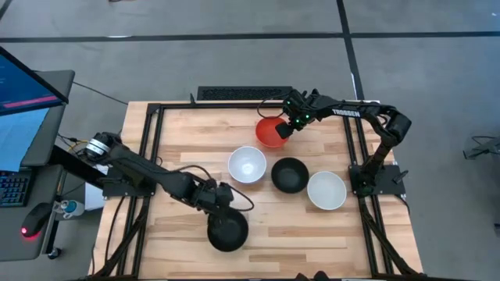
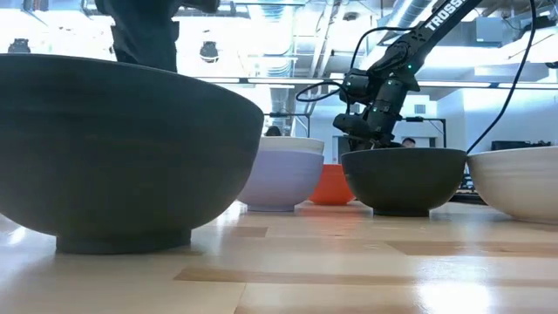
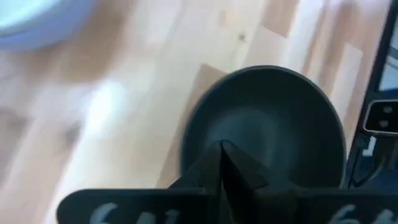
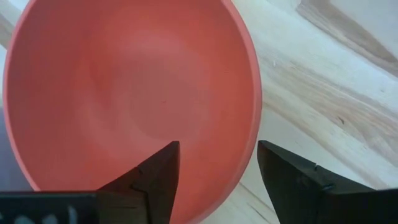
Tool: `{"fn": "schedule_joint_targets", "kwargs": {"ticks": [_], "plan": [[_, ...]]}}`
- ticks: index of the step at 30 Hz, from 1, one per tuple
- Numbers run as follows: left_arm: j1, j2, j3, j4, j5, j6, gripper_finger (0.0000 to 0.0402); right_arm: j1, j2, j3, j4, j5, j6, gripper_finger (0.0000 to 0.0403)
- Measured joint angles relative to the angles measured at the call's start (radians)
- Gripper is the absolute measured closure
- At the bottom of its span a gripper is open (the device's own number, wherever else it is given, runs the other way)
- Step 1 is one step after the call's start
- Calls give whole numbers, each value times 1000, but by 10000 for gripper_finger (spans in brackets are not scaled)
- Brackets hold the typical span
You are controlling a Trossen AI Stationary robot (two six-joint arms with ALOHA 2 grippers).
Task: Nest bowls inside each other
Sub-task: Stack the bottom black bowl on top of the stacked white bowl
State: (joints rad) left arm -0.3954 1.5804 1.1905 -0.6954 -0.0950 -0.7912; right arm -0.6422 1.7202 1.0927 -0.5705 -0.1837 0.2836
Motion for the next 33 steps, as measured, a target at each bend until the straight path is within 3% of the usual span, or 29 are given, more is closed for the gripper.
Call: {"fn": "schedule_joint_targets", "kwargs": {"ticks": [7,21,26,33], "plan": [[0,-25,4,-119,27,-14,356,0,0,0,11,3,-45,163],[34,16,-5,-159,0,-60,201,0,0,0,14,18,-75,162],[36,62,-5,-97,63,-81,190,0,0,0,3,23,-74,162],[33,65,-5,-65,63,-81,215,0,0,0,-5,24,-73,162]]}}
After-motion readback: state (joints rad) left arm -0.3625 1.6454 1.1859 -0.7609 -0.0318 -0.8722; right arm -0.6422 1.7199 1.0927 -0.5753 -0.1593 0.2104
